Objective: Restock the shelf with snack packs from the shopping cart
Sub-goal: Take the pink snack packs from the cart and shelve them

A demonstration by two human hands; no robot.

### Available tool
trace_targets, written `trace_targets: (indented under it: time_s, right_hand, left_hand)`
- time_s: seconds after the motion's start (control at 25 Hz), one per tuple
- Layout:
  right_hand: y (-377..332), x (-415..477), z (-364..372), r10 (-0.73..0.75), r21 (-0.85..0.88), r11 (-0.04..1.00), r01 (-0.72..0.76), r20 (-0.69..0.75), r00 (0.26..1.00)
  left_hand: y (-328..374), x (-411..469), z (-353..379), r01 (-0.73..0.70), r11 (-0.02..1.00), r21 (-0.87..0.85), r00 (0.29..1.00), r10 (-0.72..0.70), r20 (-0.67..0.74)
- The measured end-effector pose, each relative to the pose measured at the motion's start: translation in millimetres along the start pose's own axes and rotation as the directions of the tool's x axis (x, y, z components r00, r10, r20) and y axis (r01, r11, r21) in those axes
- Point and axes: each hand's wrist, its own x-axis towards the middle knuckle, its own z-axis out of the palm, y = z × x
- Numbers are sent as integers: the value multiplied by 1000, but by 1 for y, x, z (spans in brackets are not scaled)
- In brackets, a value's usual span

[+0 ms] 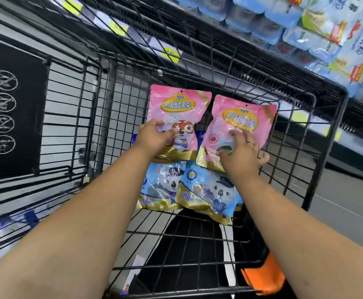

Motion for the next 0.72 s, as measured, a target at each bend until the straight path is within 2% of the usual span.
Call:
trace_targets:
  time_s: [0.2,0.32,0.44,0.6,0.72]
  right_hand:
    - [4,-4,0,-26,-1,1000,26,-67,997]
    - [2,-2,-2,37,57,998,-32,-92,995]
    - [-3,2,-1,91,55,995,-88,-47,995]
    - [6,11,1,-35,74,997,37,-27,999]
    - [12,14,2,-63,216,973,83,-99,993]
  left_hand:
    - [-14,22,8,29,1000,3,996,-29,-79]
    - [-13,25,3,76,996,-54,989,-82,-125]
    - [-1,15,-1,98,989,-114,989,-109,-96]
    - [2,12,-3,126,963,-238,992,-129,1]
    - [0,12,-4,116,934,-337,993,-118,16]
